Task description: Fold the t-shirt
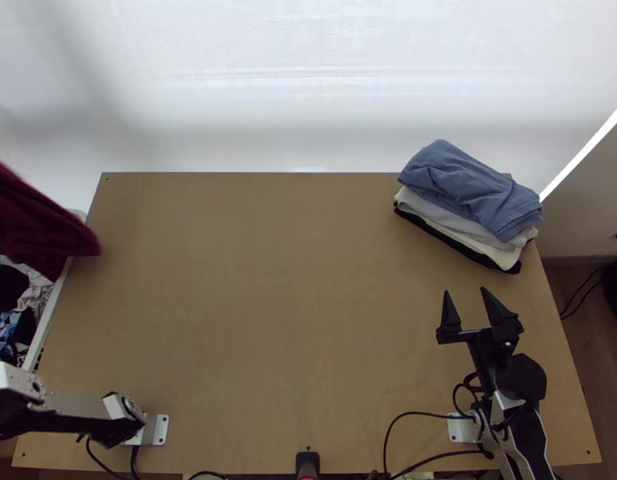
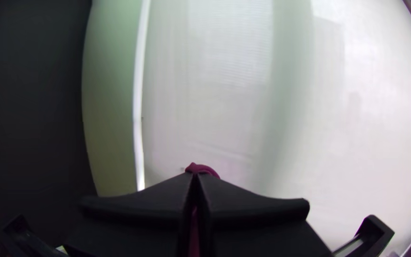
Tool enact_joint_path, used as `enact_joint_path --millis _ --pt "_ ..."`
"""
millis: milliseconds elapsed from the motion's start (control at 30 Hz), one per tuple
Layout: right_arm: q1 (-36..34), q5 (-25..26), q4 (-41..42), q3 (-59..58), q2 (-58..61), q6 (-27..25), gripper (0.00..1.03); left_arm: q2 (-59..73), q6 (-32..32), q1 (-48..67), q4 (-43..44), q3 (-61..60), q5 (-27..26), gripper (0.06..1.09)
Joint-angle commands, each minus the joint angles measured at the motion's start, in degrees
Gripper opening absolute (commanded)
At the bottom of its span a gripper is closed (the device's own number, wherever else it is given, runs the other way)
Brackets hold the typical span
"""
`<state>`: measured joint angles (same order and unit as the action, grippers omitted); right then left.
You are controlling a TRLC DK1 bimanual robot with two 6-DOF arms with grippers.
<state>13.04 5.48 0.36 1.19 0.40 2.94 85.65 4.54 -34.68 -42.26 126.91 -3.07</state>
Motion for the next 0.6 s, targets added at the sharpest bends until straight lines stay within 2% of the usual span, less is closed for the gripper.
enact_joint_path --millis 0,67,333,567 --pt "-0.1 0.0 -0.2 -0.8 -0.5 -0.2 0.98 -3.0 0.9 8.0 -1.6 -0.6 2.6 0.09" --pt "-0.1 0.0 -0.2 -0.8 -0.5 -0.2 0.98 -3.6 0.8 14.5 -3.3 -0.6 7.3 0.09" --pt "-0.1 0.0 -0.2 -0.8 -0.5 -0.2 0.98 -4.1 0.8 40.2 -7.3 -2.2 20.3 0.09" --pt "-0.1 0.0 -0.2 -0.8 -0.5 -0.2 0.98 -2.2 1.0 58.1 -4.4 -9.8 27.2 0.09"
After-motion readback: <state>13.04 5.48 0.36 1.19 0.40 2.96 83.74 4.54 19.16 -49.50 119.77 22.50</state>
